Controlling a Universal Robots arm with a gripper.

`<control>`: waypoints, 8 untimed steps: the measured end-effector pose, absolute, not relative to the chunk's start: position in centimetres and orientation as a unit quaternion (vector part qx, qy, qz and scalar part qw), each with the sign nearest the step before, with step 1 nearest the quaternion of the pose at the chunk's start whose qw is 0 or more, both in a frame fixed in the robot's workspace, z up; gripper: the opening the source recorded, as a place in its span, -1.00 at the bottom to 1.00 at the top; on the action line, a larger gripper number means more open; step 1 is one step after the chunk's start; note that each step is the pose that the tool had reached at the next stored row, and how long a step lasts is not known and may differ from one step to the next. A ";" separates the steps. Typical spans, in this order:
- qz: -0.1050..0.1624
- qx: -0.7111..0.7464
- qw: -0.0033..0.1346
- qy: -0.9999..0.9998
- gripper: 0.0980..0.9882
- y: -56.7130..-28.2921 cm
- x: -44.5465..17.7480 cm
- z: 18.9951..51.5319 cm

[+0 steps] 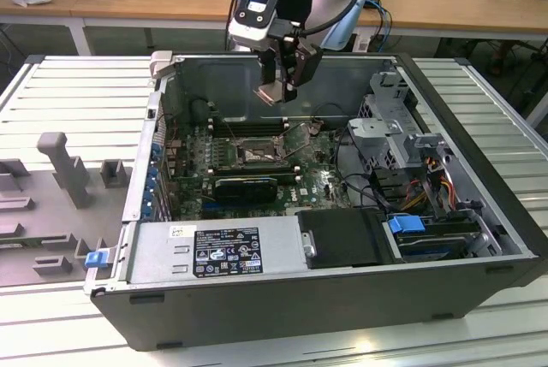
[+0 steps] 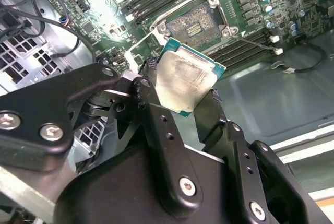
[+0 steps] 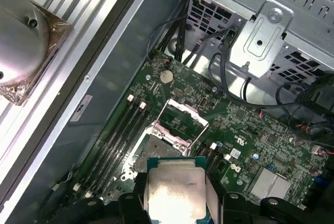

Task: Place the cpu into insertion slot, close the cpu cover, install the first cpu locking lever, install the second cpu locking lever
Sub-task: 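Place the cpu into insertion slot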

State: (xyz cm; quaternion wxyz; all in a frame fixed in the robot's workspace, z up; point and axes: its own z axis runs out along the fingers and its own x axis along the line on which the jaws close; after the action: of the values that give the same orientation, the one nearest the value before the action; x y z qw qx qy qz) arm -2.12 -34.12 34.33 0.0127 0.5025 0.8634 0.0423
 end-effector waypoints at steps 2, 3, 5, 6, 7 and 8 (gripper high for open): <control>0.042 0.514 0.013 0.857 -0.03 -34.1 -2.1 34.3; 0.042 0.518 0.013 0.854 -0.03 -34.1 -2.1 34.3; 0.042 0.527 0.014 0.849 -0.03 -34.1 -2.1 34.2; 0.042 0.530 0.014 0.847 -0.03 -34.1 -2.1 34.2; 0.042 0.533 0.014 0.845 -0.03 -34.1 -2.1 34.2; 0.042 0.537 0.014 0.843 -0.03 -34.1 -2.1 34.2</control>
State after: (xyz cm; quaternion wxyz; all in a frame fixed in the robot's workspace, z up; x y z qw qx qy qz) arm -2.12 -34.12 34.21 0.0144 0.5366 0.8427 0.0417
